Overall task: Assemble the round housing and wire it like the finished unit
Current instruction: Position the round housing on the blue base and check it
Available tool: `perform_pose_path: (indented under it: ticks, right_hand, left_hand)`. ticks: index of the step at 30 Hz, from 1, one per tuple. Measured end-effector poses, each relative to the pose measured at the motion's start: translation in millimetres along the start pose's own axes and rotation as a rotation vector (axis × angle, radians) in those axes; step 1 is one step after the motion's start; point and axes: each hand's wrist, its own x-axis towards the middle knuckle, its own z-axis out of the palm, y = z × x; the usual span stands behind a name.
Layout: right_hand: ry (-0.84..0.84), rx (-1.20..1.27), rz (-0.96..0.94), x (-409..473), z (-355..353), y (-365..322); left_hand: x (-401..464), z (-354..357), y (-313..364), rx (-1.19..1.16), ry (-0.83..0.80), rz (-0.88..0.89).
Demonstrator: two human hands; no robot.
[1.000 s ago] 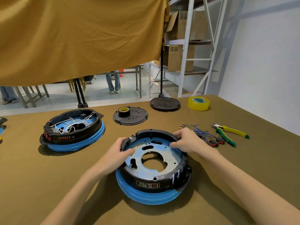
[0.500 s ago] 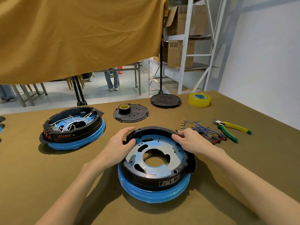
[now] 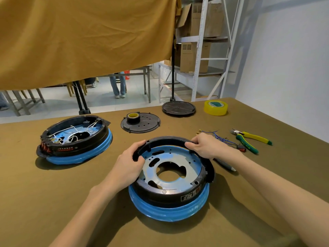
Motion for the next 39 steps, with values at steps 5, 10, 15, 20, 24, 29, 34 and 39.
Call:
perform_pose_path:
  ticks: [5,10,15,20,24,29,34,39]
  right_hand:
    - [0.068,0.046,0.038,-4.7,6.8,10.0]
    - [0.121,0.044,-0.025,-3.3,17.3,20.1]
    - [0.001,0.137,-0.158,11.6,-1.6,4.3]
    - [0.181,0.074,-0.097,8.6,-1.3,0.2]
    - [0.016,0.012,0.052,-12.2,5.5,19.9]
    - [-0.061,0.23,-0.01,-9.4,0.7,24.8]
    - [-0.004,0.248,-0.102,4.4,-7.1,13.3]
    - [0.036,0.177,-0.001,2.4,-1.6,19.3]
  left_hand:
    - [0.5,0.3,1.0,0.03,-0.022,-0.018]
    - [-3.9,-2.6,6.9,0.098,-0.094,-0.041]
    - [-30.6,-4.0,20.4,0.295,-0.118,-0.113]
    - [-41.4,-6.5,25.1,0.268,0.04,-0.118]
    - [-6.5,-14.9,16.8,0.004,0.015,-0.128]
    - [-6.2,-0.2,11.0,-0.021,-0.079,-0.16]
    - [-33.3,17.2,1.6,0.003,0.037,-0.198]
    - [-37.6,18.1,-2.4,-0.1,0.048,-0.175]
